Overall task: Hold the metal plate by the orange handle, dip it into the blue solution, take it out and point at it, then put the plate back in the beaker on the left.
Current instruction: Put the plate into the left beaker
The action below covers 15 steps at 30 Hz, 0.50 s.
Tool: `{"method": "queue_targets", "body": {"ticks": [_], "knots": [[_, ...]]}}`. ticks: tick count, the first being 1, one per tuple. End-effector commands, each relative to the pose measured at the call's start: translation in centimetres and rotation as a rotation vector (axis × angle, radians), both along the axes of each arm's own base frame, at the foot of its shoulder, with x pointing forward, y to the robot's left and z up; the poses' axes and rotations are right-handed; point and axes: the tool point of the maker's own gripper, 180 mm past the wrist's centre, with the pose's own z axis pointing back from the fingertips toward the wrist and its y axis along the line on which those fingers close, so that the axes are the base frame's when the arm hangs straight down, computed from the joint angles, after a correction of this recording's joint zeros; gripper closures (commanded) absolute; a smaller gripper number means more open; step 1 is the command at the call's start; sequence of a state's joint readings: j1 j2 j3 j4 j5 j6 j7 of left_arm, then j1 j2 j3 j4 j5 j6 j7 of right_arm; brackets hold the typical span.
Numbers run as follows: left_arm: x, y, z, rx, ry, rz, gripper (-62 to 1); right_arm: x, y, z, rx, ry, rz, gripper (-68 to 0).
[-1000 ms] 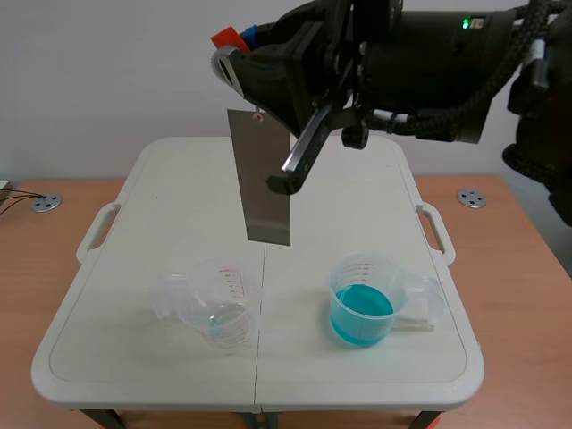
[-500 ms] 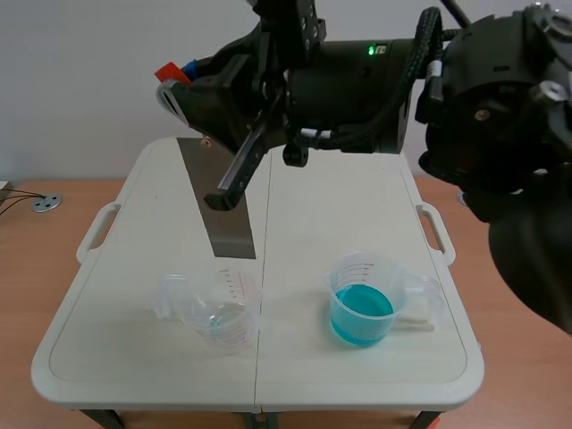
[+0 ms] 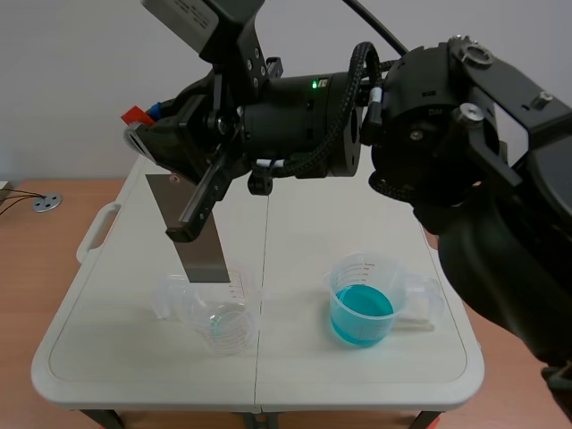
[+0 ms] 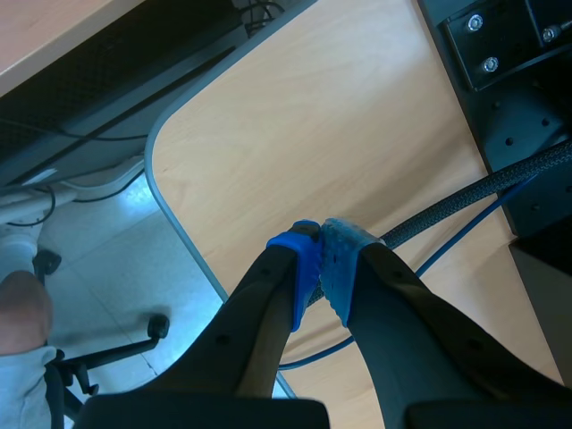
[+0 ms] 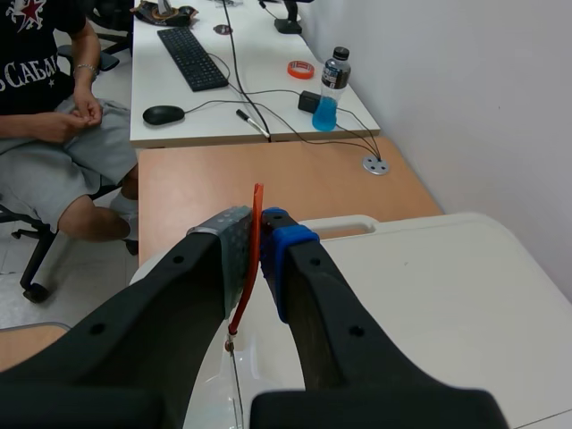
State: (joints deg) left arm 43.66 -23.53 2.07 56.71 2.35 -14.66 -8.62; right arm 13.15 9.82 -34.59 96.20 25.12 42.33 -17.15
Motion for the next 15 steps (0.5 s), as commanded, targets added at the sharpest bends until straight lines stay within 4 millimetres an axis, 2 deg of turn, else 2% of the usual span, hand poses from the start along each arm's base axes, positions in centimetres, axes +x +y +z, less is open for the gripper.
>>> {"method": "queue_targets", "body": {"ticks": [1, 15], "knots": [[-0.5, 0.4, 0.0, 0.004, 0.011, 0.004, -2.1, -0.2, 0.6, 1.4, 0.032, -0.022, 0.025, -1.3], [-1.0, 1.5, -0.9, 0.028, 0.039, 0.026, -2.1, -0.7, 1.1, 1.0, 0.02, -0.012, 0.041, -1.3]]}}
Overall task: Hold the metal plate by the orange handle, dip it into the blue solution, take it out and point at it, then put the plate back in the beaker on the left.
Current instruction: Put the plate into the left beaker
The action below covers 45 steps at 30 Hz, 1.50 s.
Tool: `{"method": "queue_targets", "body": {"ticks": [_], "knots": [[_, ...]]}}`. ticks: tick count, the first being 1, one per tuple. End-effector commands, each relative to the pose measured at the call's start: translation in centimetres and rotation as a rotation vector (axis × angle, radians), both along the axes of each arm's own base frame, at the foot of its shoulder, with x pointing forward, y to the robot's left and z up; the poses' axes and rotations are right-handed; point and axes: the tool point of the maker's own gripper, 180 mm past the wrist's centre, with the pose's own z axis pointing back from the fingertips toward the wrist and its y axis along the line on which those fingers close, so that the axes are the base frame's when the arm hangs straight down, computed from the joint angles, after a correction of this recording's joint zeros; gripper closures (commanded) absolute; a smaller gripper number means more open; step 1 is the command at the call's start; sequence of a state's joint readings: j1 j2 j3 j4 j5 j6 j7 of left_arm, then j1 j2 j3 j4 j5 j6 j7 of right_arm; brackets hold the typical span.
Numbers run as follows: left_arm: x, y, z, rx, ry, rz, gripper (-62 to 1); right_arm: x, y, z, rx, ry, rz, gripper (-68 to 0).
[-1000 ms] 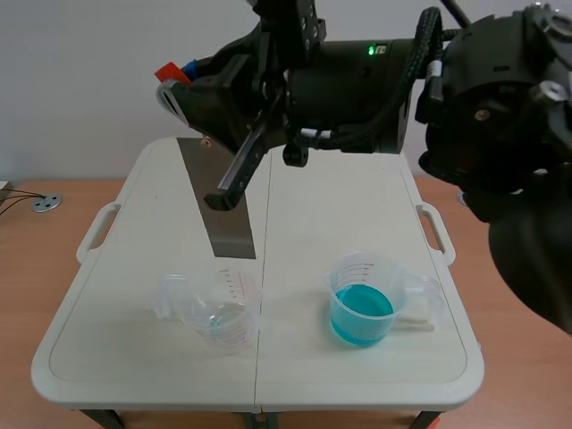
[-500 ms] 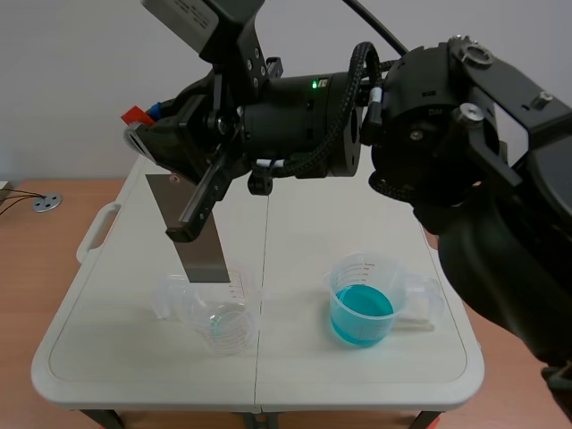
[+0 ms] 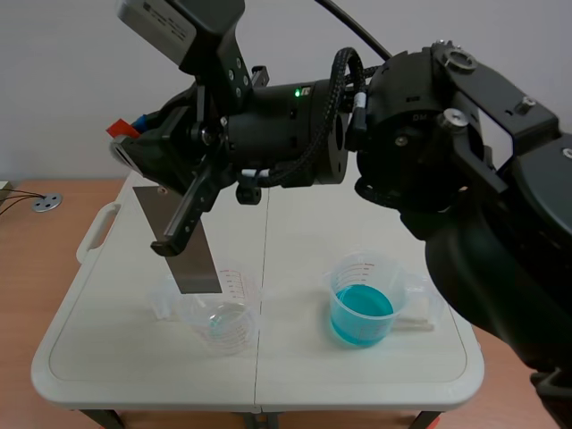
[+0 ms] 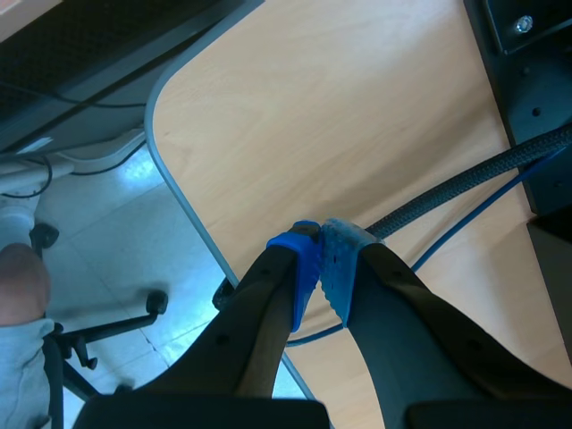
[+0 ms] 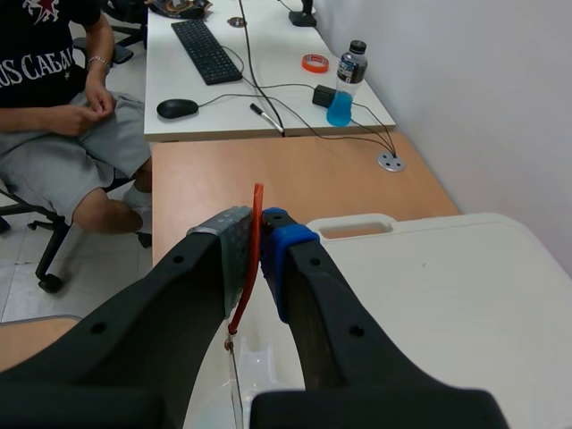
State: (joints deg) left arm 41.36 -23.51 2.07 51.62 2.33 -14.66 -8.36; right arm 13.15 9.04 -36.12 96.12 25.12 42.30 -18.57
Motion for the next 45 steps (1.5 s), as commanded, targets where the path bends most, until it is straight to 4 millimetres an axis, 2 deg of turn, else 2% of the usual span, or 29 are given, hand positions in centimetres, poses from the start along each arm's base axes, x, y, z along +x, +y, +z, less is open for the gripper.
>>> {"method": "queue_targets", "body": {"ticks": [1, 10, 32, 38, 45], "knots": [[-0.1, 0.2, 0.2, -0.001, -0.002, 0.002, -2.1, 0.0, 0.3, 1.4, 0.036, -0.023, 0.017, -1.3], [-0.1, 0.2, 0.2, -0.002, -0.003, 0.003, -2.1, 0.1, 0.3, 0.7, 0.041, 0.018, 0.016, -1.3], [-0.3, 0.3, 0.0, 0.007, 0.012, 0.002, -2.1, 1.8, 0.1, -6.4, 0.016, 0.262, -0.042, -1.3], [-0.4, 0.4, 0.0, 0.008, 0.015, 0.002, -2.1, 1.9, 0.1, -7.3, 0.016, 0.298, -0.049, -1.3], [-0.4, 0.3, 0.0, 0.008, 0.015, 0.002, -2.1, 1.9, 0.1, -7.5, 0.012, 0.3, -0.05, -2.8]]}}
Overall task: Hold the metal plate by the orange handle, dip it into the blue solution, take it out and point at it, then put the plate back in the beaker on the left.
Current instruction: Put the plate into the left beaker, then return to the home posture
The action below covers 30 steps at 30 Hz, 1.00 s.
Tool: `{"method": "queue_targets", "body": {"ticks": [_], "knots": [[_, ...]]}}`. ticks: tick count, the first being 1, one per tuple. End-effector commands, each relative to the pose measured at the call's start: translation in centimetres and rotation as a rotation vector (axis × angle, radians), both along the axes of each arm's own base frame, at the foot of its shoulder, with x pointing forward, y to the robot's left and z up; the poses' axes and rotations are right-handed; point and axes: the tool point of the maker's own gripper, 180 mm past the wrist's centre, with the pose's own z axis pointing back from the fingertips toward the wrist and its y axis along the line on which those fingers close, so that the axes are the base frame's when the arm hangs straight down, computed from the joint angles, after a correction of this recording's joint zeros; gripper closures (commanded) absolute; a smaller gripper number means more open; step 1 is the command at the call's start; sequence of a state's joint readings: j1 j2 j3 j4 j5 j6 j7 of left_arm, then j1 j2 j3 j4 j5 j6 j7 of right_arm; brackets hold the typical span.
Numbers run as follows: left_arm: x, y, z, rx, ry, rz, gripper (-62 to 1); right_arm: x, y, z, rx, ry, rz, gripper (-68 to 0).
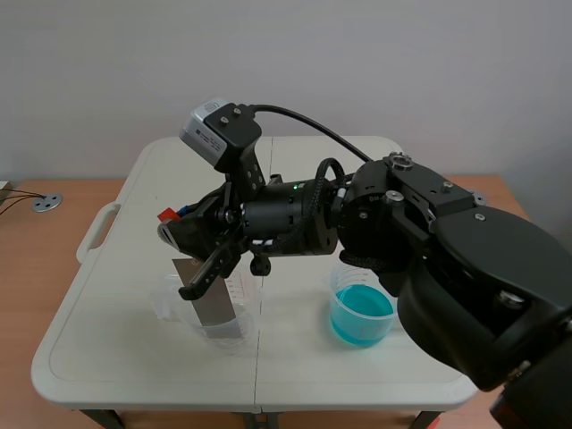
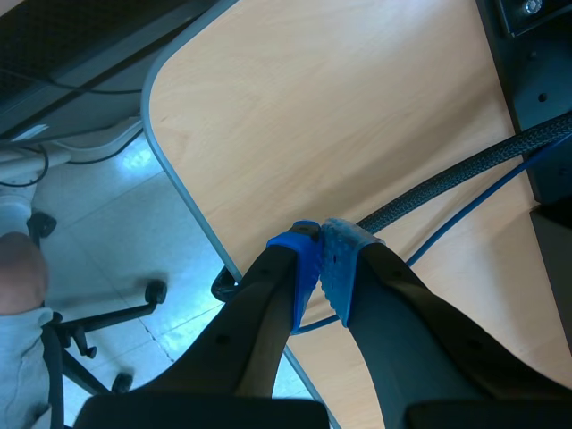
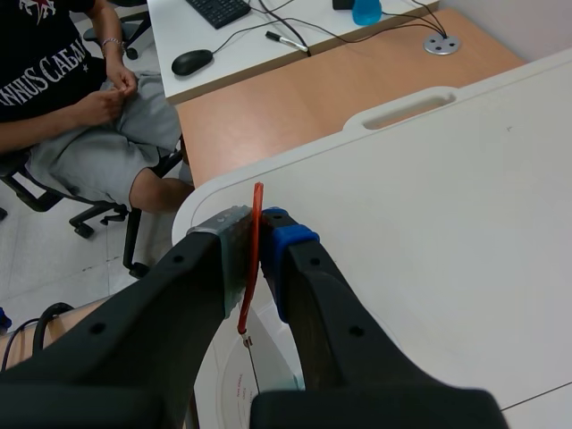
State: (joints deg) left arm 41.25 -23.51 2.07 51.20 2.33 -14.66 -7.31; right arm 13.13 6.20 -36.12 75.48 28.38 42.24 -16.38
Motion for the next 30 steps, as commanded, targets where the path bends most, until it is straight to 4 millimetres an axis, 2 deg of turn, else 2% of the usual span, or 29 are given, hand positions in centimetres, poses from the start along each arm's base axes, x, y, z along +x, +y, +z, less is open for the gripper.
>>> {"method": "queue_targets", "body": {"ticks": [1, 9, 11, 14, 16, 18, 21, 22, 27, 30], "knots": [[0.1, 0.1, 0.2, -0.002, -0.006, 0.001, -2.1, 0.4, 0.4, 1.7, 0.047, -0.029, 0.007, -4.2], [-0.3, 0.3, 0.1, 0.013, 0.014, -0.015, -2.3, 0.5, 0.4, 1.7, 0.044, -0.03, 0.007, -11.9], [-0.3, 0.3, 0.1, 0.014, 0.015, -0.015, -5.5, 0.5, 0.4, 1.7, 0.045, -0.031, 0.006, -14.4], [-0.3, 0.3, 0.0, 0.014, 0.015, -0.015, -14.4, 0.6, 0.3, 1.7, 0.041, -0.033, 0.006, -20.9], [-0.3, 0.3, 0.1, 0.013, 0.015, -0.015, -23.4, 0.6, 0.3, 1.6, 0.039, -0.033, 0.005, -26.0], [-0.3, 0.3, 0.1, 0.013, 0.015, -0.015, -35.6, 0.6, 0.2, 1.6, 0.039, -0.033, 0.004, -30.8], [-0.5, 0.3, 0.0, 0.022, 0.018, -0.039, -60.4, 0.6, 0.1, 1.6, 0.041, -0.034, 0.003, -36.3], [-0.4, 0.4, 0.0, 0.026, 0.016, -0.038, -62.3, 0.7, 0.1, 1.6, 0.041, -0.034, 0.0, -38.2], [-0.3, 0.4, 0.0, 0.027, 0.012, -0.033, -62.3, 1.5, -0.1, 1.6, 0.04, -0.03, -0.051, -53.0], [-0.3, 0.4, 0.0, 0.027, 0.012, -0.033, -62.3, 2.5, -0.5, 1.3, 0.025, -0.028, -0.111, -64.3]]}}
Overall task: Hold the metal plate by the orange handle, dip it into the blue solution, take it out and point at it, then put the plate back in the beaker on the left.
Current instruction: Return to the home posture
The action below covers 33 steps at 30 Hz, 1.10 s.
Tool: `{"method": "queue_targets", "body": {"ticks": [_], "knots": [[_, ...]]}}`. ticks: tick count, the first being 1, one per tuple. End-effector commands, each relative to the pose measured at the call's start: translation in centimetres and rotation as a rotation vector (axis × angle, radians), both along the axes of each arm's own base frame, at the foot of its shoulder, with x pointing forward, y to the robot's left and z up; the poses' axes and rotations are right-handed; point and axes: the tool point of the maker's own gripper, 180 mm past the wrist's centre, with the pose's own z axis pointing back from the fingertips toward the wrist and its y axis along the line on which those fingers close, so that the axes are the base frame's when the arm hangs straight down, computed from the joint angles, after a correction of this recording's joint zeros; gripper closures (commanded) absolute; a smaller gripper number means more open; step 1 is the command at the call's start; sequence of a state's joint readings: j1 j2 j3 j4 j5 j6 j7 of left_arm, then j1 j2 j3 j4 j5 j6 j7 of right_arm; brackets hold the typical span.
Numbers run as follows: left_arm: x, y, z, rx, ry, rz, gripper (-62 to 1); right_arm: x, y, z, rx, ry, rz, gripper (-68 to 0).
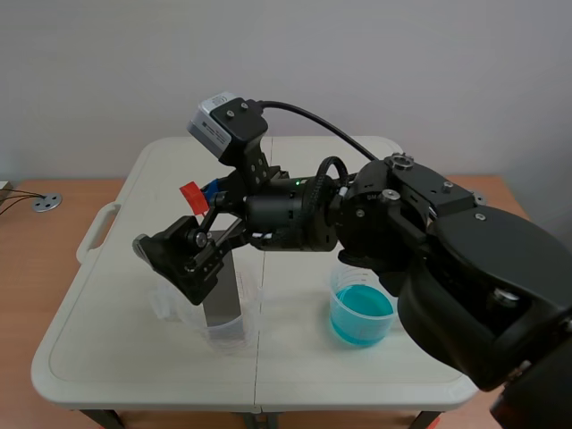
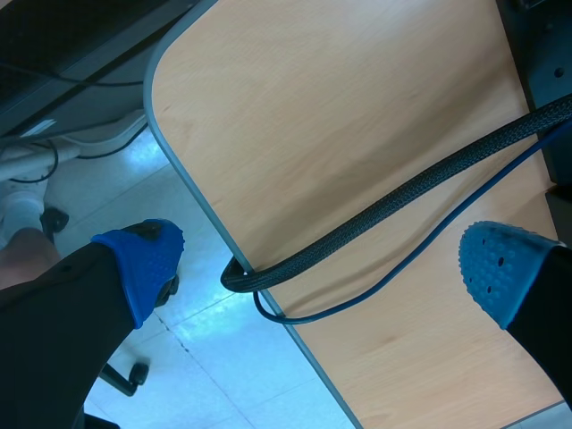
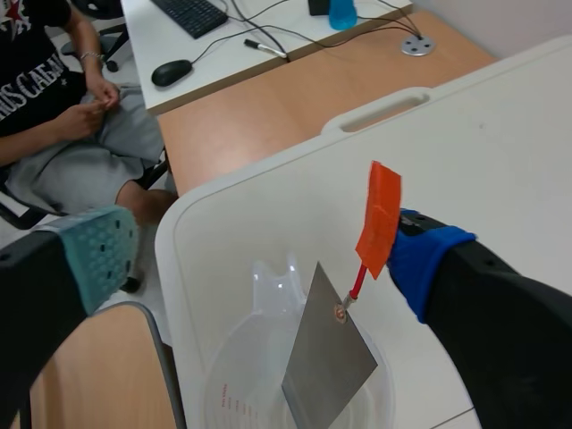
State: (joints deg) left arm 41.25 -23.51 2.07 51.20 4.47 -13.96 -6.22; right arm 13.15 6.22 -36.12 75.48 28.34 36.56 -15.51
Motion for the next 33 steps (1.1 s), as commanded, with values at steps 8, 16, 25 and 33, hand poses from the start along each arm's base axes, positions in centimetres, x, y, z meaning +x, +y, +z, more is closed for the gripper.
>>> {"method": "queue_targets", "body": {"ticks": [8, 16, 25, 33], "knots": [[0.1, 0.1, 0.2, -0.005, -0.006, 0.0, -62.3, 2.2, -1.1, 0.4, -0.044, -0.054, -0.085, -66.4], [-0.1, -0.7, 0.1, -0.02, -0.002, 0.014, -62.3, 4.2, -3.9, 0.1, -0.068, -0.062, -0.182, -66.4], [5.7, -1.2, 2.6, -0.101, -0.224, 0.1, -62.3, 5.8, -8.1, 0.7, -0.074, -0.107, -0.264, -66.4], [14.9, 0.2, 9.3, -0.115, -0.554, 0.132, -62.3, 4.3, -11.4, 2.2, -0.083, -0.189, -0.319, -66.4]]}}
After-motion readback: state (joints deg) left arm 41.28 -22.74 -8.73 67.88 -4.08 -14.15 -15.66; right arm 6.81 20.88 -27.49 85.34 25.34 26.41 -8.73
